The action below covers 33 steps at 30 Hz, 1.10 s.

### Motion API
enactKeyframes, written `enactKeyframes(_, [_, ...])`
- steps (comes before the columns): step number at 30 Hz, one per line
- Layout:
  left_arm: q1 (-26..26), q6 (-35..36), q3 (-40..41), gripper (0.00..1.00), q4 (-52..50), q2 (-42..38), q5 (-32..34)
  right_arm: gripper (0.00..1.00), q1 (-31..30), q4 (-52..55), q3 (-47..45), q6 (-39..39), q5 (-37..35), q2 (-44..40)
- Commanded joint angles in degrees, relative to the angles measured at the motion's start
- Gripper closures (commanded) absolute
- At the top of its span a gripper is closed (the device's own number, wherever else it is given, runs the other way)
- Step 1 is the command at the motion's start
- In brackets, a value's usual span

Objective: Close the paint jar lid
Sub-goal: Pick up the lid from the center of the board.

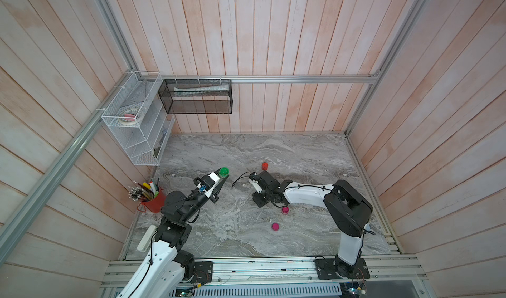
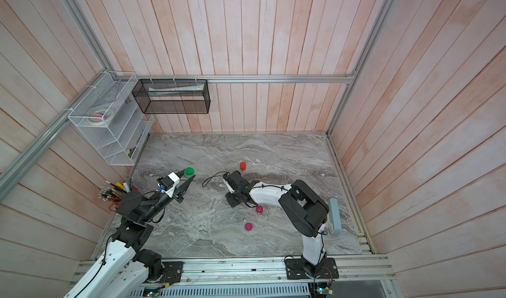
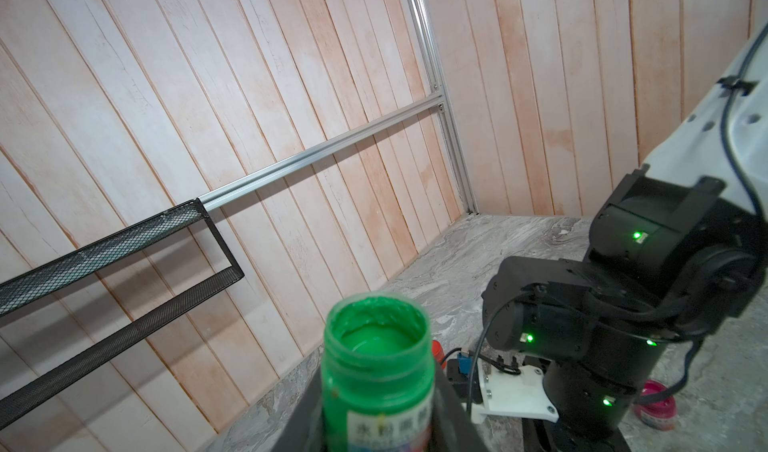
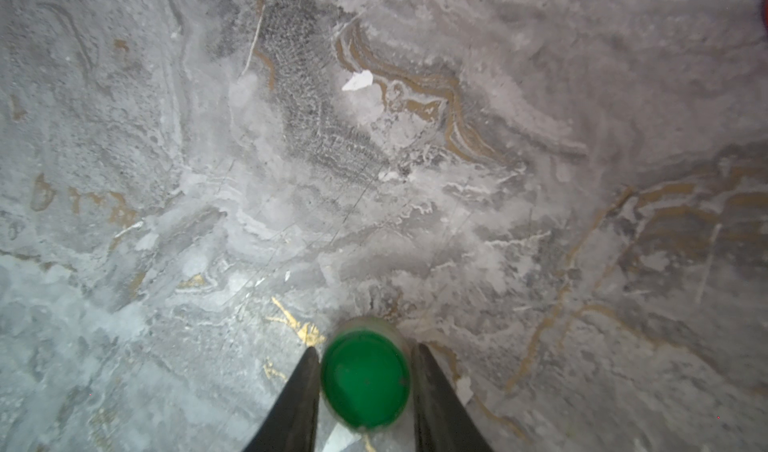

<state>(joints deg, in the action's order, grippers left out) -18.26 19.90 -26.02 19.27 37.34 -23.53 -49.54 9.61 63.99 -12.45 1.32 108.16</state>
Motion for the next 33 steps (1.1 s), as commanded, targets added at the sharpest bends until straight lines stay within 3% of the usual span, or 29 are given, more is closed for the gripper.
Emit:
enactKeyframes(1, [0.3, -0.4, 0.8, 0.66, 1.0, 0.0, 0.0, 0.67, -0.4, 1.6, 1.6, -0.5, -0.6, 1.4])
enactKeyframes(9, [0.3, -0.6, 1.1, 0.66, 1.5, 0.0, 0.2, 0.70, 0.2, 3.5, 2.2, -1.1, -3.4, 0.0])
enactKeyframes(14, [0.7, -0.9, 1.4, 0.66, 2.7, 0.5, 0.2, 0.70, 3.4, 2.9, 0.7, -1.1, -0.5, -5.1])
enactKeyframes(25, [1.9, -2.8, -2.3, 0.66, 4.0, 9.5, -3.2, 0.70, 12.5, -0.5, -0.9, 1.9, 14.8, -17.8])
enactKeyframes(33, [1.8, -3.5, -5.5, 0.67, 8.5, 18.2, -11.4, 0.70, 13.1, -1.7, 2.6, 6.3, 23.4, -22.2])
